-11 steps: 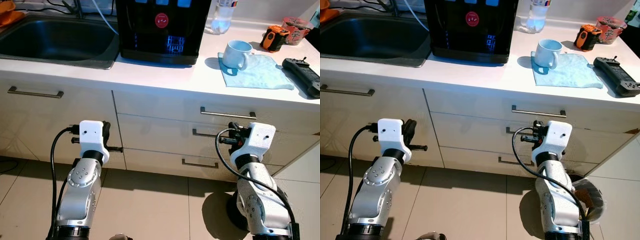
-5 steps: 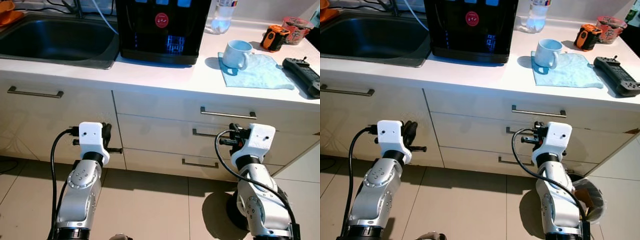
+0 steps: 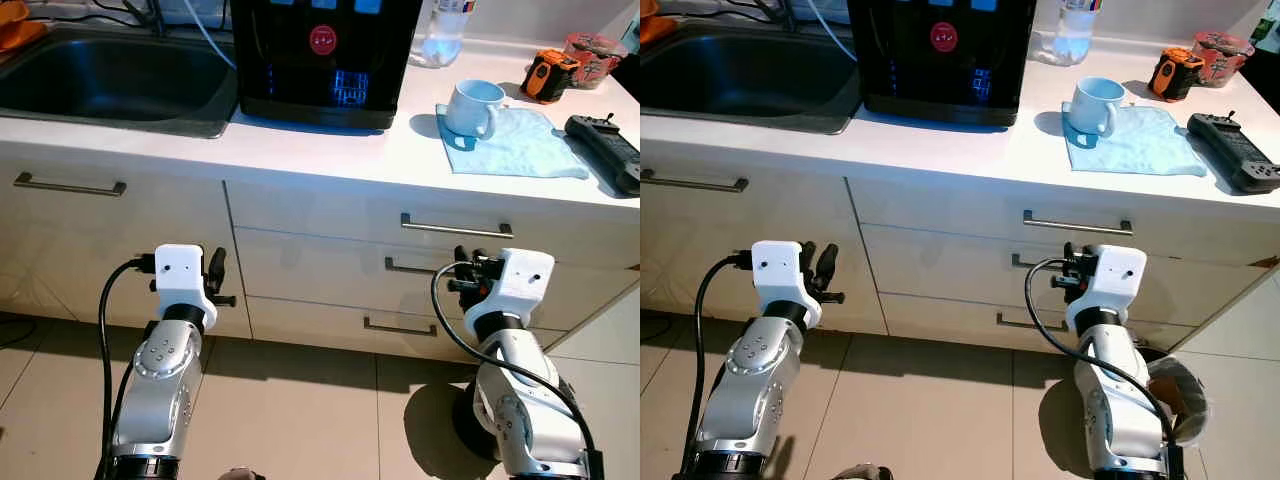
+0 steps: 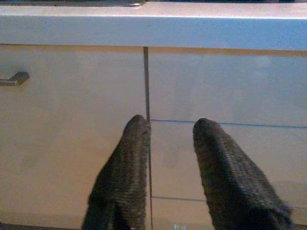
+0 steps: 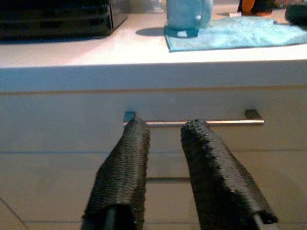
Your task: Kitchen organization
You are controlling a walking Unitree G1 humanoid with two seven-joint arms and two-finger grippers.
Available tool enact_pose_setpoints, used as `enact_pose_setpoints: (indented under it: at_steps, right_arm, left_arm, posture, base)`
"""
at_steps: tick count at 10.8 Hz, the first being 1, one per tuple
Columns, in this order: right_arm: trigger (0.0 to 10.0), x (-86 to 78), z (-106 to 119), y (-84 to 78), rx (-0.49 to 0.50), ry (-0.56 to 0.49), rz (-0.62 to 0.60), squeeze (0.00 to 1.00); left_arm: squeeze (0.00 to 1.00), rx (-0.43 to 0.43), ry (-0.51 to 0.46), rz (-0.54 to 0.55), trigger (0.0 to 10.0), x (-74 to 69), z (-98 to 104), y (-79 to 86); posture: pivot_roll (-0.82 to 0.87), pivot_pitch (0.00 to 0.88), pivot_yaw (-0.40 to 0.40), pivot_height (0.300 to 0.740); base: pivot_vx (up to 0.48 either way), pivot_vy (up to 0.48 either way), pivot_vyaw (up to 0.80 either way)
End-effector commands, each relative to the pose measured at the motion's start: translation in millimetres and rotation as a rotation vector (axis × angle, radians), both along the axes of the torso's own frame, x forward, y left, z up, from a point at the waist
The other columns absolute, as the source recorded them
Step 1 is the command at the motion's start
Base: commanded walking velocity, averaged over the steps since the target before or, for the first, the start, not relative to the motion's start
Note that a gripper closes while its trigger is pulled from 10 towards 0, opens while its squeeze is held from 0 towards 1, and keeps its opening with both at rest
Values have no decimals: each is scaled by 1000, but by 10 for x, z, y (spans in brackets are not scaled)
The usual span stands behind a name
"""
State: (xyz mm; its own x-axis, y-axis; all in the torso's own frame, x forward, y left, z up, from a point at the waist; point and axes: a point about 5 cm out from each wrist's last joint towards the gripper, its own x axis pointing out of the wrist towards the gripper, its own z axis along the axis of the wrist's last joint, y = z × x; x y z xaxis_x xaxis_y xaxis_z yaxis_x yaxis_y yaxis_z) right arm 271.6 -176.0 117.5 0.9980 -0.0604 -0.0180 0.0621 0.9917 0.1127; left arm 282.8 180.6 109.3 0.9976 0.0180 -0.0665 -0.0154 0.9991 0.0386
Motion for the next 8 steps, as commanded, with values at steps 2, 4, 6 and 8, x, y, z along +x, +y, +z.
enact_pose_setpoints:
  at_steps: [2,4,6,8]
  right_arm:
    - [10000,-19,-2,-19,-25,1,-10,1000]
    - [10000,-20,-10,14,30,10,12,1000]
    - [10000,-16,-8,14,29,7,15,1000]
    - [10000,-13,2,21,30,-3,31,1000]
  left_arm:
    - [1000,3,-10,11,10000,-12,22,4]
    - [1000,6,-11,16,10000,-8,28,22]
    - [1000,10,-24,23,10000,-6,44,39]
    - [1000,19,-43,16,10000,-7,76,42]
  posture:
    - [24,82,-31,740]
    - [27,82,-31,740]
    - [31,80,-31,740]
    - [33,79,-30,740]
  base:
    - [0,0,0]
    - [0,0,0]
    - [0,0,0]
    - [0,0,0]
